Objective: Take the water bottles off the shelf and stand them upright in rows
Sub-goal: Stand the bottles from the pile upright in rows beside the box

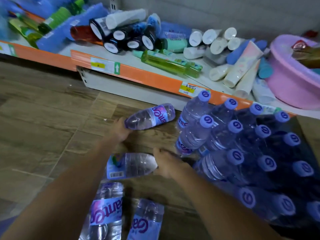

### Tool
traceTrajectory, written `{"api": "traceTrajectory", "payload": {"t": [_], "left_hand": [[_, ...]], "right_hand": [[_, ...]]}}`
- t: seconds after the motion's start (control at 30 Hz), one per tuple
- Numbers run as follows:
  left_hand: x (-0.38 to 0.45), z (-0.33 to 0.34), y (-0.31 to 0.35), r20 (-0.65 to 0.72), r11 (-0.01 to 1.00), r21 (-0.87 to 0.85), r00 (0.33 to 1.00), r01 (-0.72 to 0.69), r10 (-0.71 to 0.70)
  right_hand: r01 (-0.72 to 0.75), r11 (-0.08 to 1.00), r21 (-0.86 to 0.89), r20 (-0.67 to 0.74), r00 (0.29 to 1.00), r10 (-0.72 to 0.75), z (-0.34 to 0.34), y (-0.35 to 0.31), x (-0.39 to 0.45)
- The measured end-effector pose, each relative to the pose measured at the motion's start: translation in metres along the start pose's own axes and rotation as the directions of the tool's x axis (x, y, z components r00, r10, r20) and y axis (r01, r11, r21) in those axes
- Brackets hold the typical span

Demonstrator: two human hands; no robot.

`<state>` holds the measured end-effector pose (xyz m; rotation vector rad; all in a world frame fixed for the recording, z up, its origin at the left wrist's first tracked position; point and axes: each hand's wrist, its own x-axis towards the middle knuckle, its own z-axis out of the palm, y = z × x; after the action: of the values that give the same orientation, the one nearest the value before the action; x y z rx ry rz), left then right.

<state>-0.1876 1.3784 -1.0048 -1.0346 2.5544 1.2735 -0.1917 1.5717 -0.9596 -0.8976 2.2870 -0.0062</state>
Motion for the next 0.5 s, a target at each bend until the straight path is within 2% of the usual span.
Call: {"api": "traceTrajectory", "payload": {"t": [0.1,0.17,0.27,0.33,0.43,0.5], "left_hand": [[-0.005,-0.001,-0.003,0.009,1.000,-0.004,1.000,-0.030,0.030],[-0.015,-0.009,0.002,-0.003,0.992,0.018,0.992,-0.127,0.127],[-0.032,-0.036,0.034,-0.121,0.951,0.114,0.946,-0.287,0.300],[-0.039,-0.054,0.068,-0.135,0.876,0.226,0.877,-0.425,0.460],[-0.057,-0.073,0.113,0.018,0.686,0.486,0.791,-0.541,0.611],[-0.075,-0.079,0.124,0.059,0.596,0.576,0.756,-0.559,0.652]], "right_hand": [[0.077,0.997,-0.012,0.046,0.996,-0.076,-0.008,-0.003,-0.018],[0.149,0.989,0.001,0.050,0.988,-0.149,-0.027,-0.004,-0.028],[0.268,0.963,0.035,-0.081,0.961,-0.265,-0.065,-0.018,-0.043],[0.363,0.926,-0.102,-0.193,0.906,-0.377,-0.089,-0.032,-0.052],[0.369,0.864,-0.344,-0.259,0.847,-0.465,-0.114,-0.033,-0.068],[0.334,0.883,-0.328,-0.289,0.855,-0.431,-0.122,-0.014,-0.079]]}}
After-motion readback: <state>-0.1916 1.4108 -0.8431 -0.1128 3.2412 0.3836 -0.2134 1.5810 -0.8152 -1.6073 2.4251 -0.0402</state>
